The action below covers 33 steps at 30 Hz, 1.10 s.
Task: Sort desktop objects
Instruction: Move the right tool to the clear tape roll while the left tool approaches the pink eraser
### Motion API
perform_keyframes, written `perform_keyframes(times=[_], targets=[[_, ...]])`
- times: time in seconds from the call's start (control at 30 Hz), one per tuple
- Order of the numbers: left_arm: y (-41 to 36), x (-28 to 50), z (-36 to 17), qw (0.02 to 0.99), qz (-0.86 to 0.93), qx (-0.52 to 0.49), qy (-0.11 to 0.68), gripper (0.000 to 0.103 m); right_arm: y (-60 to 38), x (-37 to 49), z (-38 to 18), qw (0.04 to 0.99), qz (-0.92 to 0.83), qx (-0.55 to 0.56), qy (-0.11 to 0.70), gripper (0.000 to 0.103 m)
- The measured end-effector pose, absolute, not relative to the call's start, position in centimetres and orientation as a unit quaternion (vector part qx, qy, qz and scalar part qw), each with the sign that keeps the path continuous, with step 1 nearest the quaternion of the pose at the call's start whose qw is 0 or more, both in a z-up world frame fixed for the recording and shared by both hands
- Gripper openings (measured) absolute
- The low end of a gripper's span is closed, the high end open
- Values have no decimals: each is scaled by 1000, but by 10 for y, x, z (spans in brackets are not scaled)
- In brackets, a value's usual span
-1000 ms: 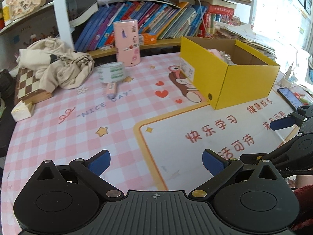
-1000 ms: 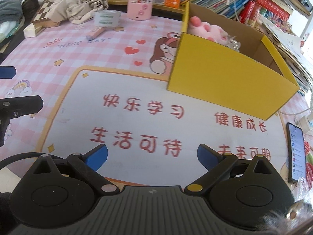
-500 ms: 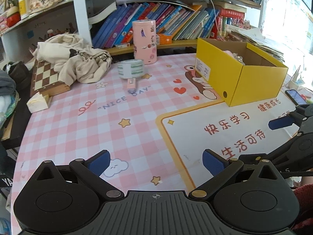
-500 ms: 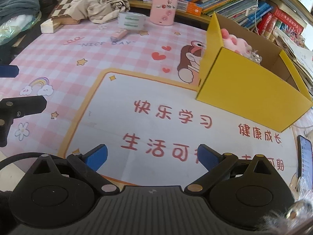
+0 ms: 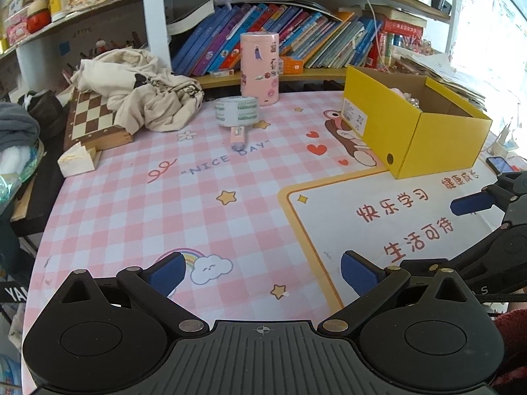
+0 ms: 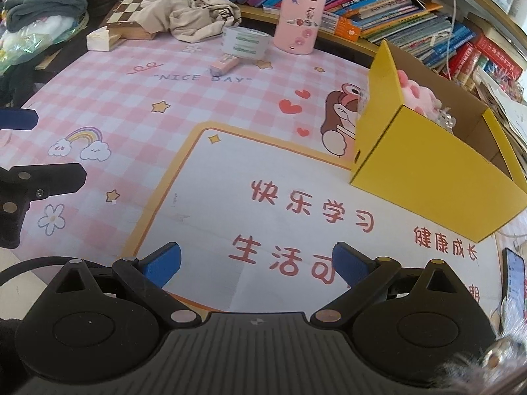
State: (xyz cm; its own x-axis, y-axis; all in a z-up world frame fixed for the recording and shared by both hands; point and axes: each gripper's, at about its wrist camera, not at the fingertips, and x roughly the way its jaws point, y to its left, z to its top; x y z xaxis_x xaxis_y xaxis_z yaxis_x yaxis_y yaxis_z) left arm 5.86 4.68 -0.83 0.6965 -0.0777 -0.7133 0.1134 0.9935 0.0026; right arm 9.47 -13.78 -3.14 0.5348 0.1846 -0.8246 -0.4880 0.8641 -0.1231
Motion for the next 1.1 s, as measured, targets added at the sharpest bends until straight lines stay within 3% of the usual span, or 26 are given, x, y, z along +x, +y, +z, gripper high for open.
perform_keyframes(times=[1.1], targets=[[60,108,-25,916,-22,-5,401,102,-111,167,-33,855,226,-204,420,99]])
